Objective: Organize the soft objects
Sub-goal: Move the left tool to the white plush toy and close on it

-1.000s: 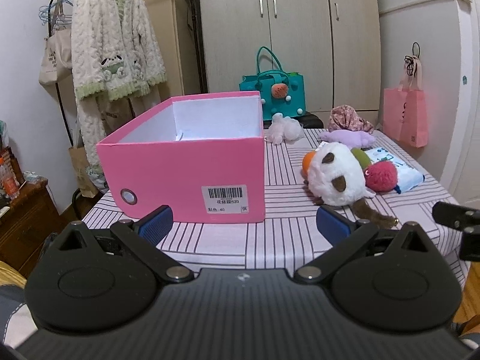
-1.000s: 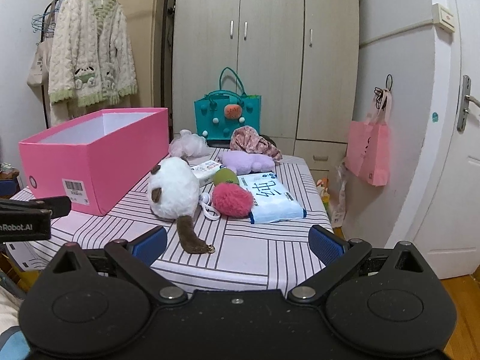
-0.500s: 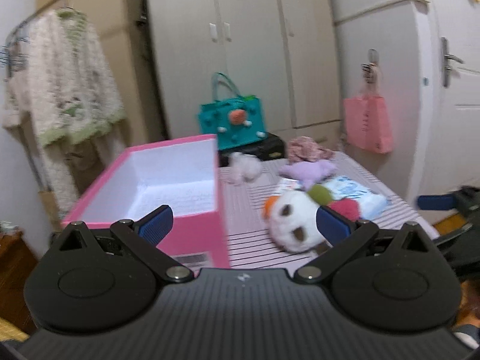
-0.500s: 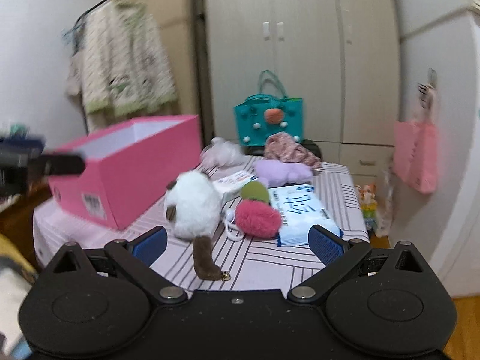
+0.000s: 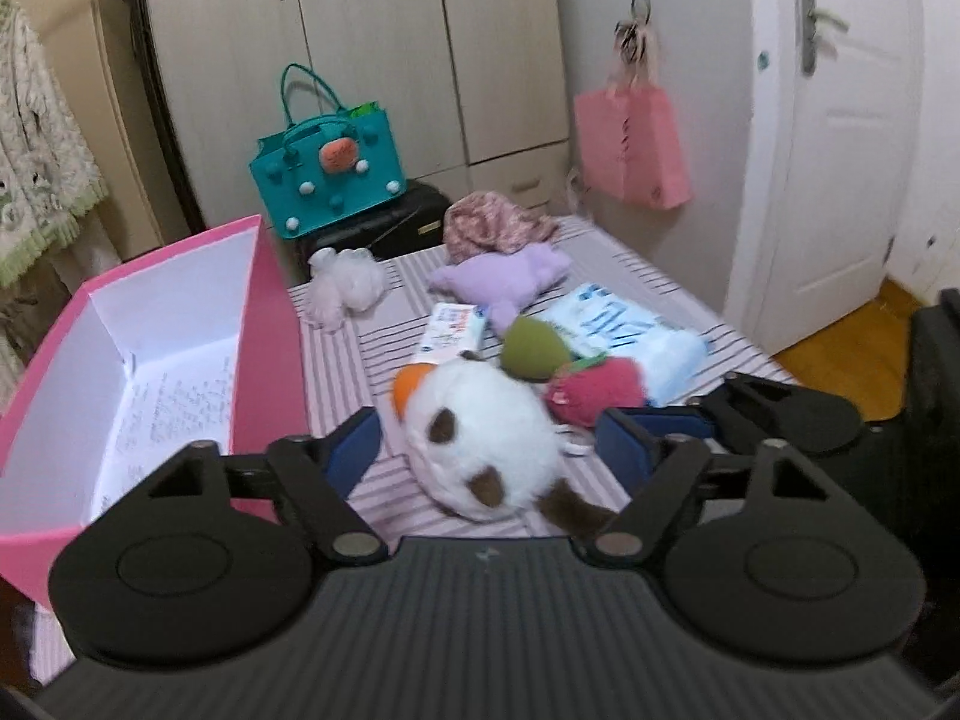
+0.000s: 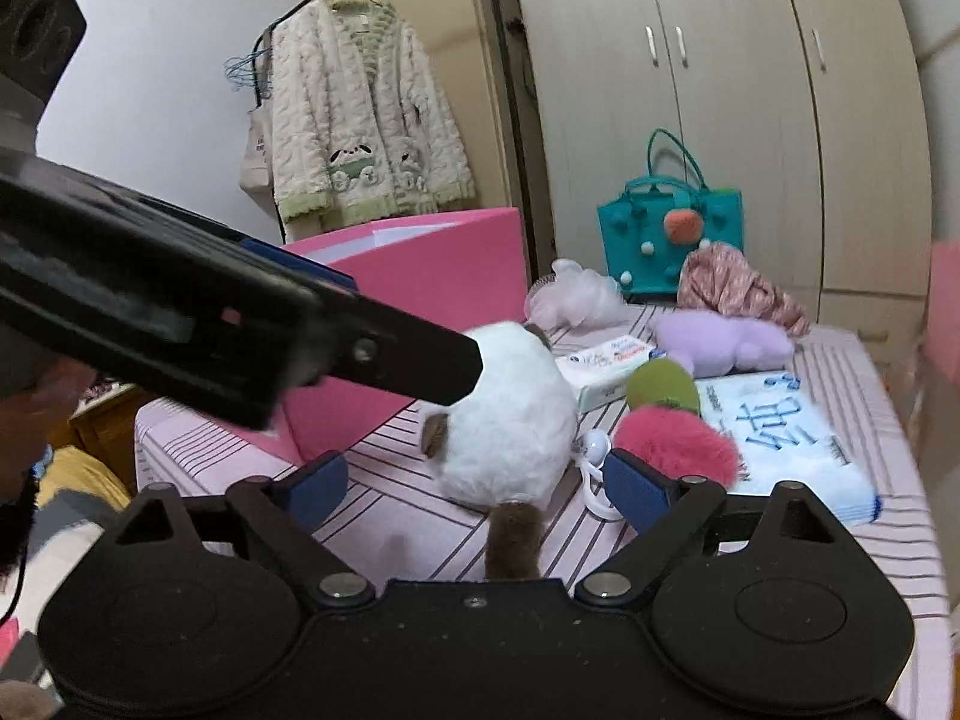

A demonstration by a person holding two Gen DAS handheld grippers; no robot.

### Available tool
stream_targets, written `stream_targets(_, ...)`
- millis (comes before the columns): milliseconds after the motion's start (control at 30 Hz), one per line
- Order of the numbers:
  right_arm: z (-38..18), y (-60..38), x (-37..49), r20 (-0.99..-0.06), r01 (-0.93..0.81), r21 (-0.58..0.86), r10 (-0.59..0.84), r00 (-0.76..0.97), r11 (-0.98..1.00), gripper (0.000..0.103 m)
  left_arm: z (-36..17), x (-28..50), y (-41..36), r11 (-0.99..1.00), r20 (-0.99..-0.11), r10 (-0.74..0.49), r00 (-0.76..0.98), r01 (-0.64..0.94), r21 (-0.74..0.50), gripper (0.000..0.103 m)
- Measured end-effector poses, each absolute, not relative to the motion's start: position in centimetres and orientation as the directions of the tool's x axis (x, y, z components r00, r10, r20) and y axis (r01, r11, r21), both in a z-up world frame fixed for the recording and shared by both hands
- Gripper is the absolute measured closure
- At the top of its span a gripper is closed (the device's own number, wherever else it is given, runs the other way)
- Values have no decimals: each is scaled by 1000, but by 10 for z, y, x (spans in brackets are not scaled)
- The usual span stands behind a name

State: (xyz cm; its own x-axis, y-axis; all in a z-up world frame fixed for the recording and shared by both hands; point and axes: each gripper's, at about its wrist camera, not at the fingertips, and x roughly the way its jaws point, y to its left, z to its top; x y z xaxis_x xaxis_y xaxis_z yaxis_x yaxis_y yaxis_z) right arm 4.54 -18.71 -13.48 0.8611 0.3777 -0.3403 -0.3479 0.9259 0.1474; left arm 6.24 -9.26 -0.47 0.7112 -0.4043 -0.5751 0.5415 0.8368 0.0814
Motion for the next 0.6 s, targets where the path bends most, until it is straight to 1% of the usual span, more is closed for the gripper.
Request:
stream_targets(33, -135, -186, 48, -338, -356, 142, 384, 860, 924, 12, -7, 68, -95, 839, -582, -386, 715, 535, 100, 30)
stream_targets(167, -135, -175, 57, -347, -371, 31, 358, 867, 928, 12, -10, 90, -100, 833, -616, -330, 715, 528, 166, 30)
stream_targets(267, -136, -173, 66, -370, -363, 54, 356, 858, 930, 14, -12, 105, -106, 810, -654, -311, 689, 552, 197, 32)
stream_targets(333, -140, -173, 71, -398, -359, 86, 363, 843, 929, 21, -14, 113, -111, 791, -682, -322, 656, 582, 186, 32)
stream_targets(400, -145, -173, 74, -418, -338, 88, 342, 841, 937, 26, -18, 121, -116, 787, -708, -315, 632, 591, 177, 32)
stream_targets(467, -148, -172, 76, -421, -317, 61, 312, 852, 947, 32, -24, 126, -120, 785, -719, -296, 629, 589, 193, 31)
stream_targets(533, -148, -174, 77, -422, -318, 69, 316, 850, 946, 40, -29, 129, -122, 777, -727, -305, 615, 602, 184, 32)
stream_targets(600, -147, -177, 78, -422, -321, 98, 332, 844, 942, 42, -32, 130, -124, 773, -739, -315, 595, 613, 163, 36)
